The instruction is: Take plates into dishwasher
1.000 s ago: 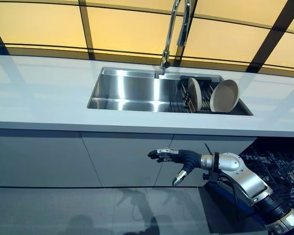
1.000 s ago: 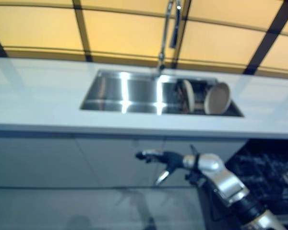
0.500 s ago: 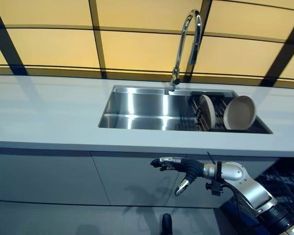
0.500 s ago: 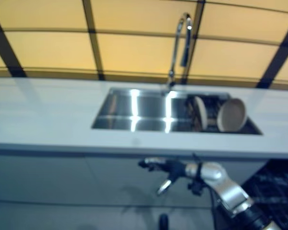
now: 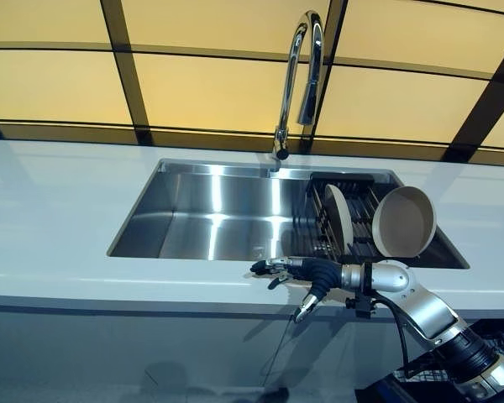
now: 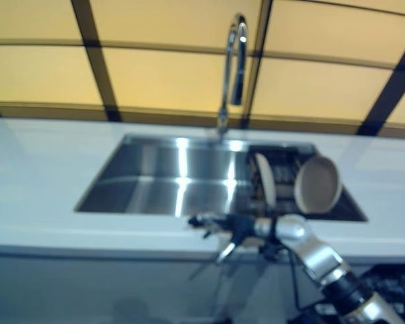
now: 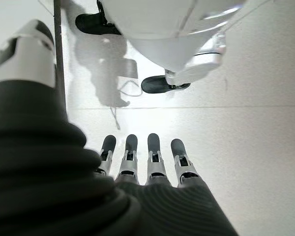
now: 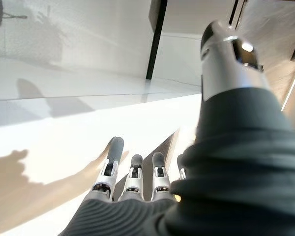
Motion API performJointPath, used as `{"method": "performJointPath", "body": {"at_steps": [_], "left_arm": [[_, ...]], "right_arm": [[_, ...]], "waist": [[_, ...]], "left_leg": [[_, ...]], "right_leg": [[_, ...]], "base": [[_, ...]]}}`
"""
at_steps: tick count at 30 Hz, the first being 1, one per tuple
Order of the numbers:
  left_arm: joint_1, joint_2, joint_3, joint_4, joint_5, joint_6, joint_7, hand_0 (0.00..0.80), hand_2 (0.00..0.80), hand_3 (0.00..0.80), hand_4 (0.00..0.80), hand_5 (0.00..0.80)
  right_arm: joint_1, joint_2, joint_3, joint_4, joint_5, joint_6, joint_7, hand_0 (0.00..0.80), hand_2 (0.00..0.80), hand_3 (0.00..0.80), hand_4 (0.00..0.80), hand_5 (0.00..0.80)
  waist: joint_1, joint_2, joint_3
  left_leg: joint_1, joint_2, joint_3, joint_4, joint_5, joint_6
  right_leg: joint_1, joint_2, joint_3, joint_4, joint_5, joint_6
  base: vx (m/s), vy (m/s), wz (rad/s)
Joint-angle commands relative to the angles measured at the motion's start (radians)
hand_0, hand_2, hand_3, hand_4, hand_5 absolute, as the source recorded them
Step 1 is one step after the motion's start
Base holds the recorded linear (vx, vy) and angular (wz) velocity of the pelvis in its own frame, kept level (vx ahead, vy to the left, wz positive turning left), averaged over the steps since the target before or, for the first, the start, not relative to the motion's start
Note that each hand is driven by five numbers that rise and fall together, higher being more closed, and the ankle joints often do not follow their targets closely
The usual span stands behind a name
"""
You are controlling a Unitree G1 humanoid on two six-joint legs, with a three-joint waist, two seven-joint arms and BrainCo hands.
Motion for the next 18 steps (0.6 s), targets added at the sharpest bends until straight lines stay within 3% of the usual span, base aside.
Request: {"method": "performJointPath", "body": {"at_steps": [1,7,12,15,16,18], "left_arm": [[0.026,0.035,0.001,0.036,0.029,-0.01,0.009,0.0,0.0,0.0,0.0,0.0],[0.003,0.032,-0.016,0.024,0.044,-0.028,0.004,0.0,0.0,0.0,0.0,0.0],[-0.02,0.026,-0.037,0.021,0.068,-0.029,0.008,0.0,0.0,0.0,0.0,0.0],[-0.013,0.027,-0.038,0.014,0.075,-0.021,0.021,0.0,0.0,0.0,0.0,0.0],[-0.004,0.033,-0.031,0.011,0.061,-0.007,0.035,0.0,0.0,0.0,0.0,0.0],[-0.002,0.041,-0.023,0.014,0.055,-0.006,0.042,0.0,0.0,0.0,0.0,0.0]], "right_arm": [[-0.046,0.043,-0.012,-0.011,0.005,-0.009,0.004,0.0,0.0,0.0,0.0,0.0],[-0.037,0.041,-0.019,-0.006,-0.005,-0.011,0.0,0.0,0.0,0.0,0.0,0.0],[-0.015,0.04,-0.03,-0.006,-0.007,-0.011,-0.003,0.0,0.0,0.0,0.0,0.0],[0.004,0.04,-0.041,-0.016,-0.015,-0.014,-0.005,0.0,0.0,0.0,0.0,0.0],[0.005,0.046,-0.043,-0.014,-0.008,-0.02,-0.001,0.0,0.0,0.0,0.0,0.0],[-0.003,0.051,-0.043,-0.011,-0.008,-0.023,-0.001,0.0,0.0,0.0,0.0,0.0]], "waist": [[0.01,-0.022,-0.013],[-0.007,-0.021,-0.01],[-0.02,-0.035,-0.009],[-0.02,-0.036,-0.009],[-0.007,-0.031,-0.009],[0.008,-0.026,-0.009]], "left_leg": [[-0.022,-0.07,-0.018,0.047,0.001,0.04],[-0.02,-0.083,-0.03,0.047,0.0,0.044],[-0.028,-0.12,-0.031,0.094,-0.028,0.059],[-0.026,-0.126,-0.012,0.097,-0.026,0.059],[-0.039,-0.122,0.026,0.089,-0.001,0.058],[-0.063,-0.116,0.045,0.085,0.024,0.059]], "right_leg": [[-0.059,-0.18,0.021,0.086,0.008,0.204],[-0.088,-0.195,0.038,0.095,0.036,0.225],[-0.103,-0.224,0.044,0.052,0.107,0.247],[-0.112,-0.232,0.029,0.061,0.132,0.25],[-0.1,-0.243,0.002,0.109,0.119,0.243],[-0.085,-0.249,0.005,0.161,0.105,0.238]], "base": [[0.033,0.025,-0.07],[-0.024,0.056,0.0],[-0.051,0.07,-0.03],[-0.065,0.017,-0.1],[-0.181,-0.022,-0.34],[-0.2,-0.059,-0.41]]}}
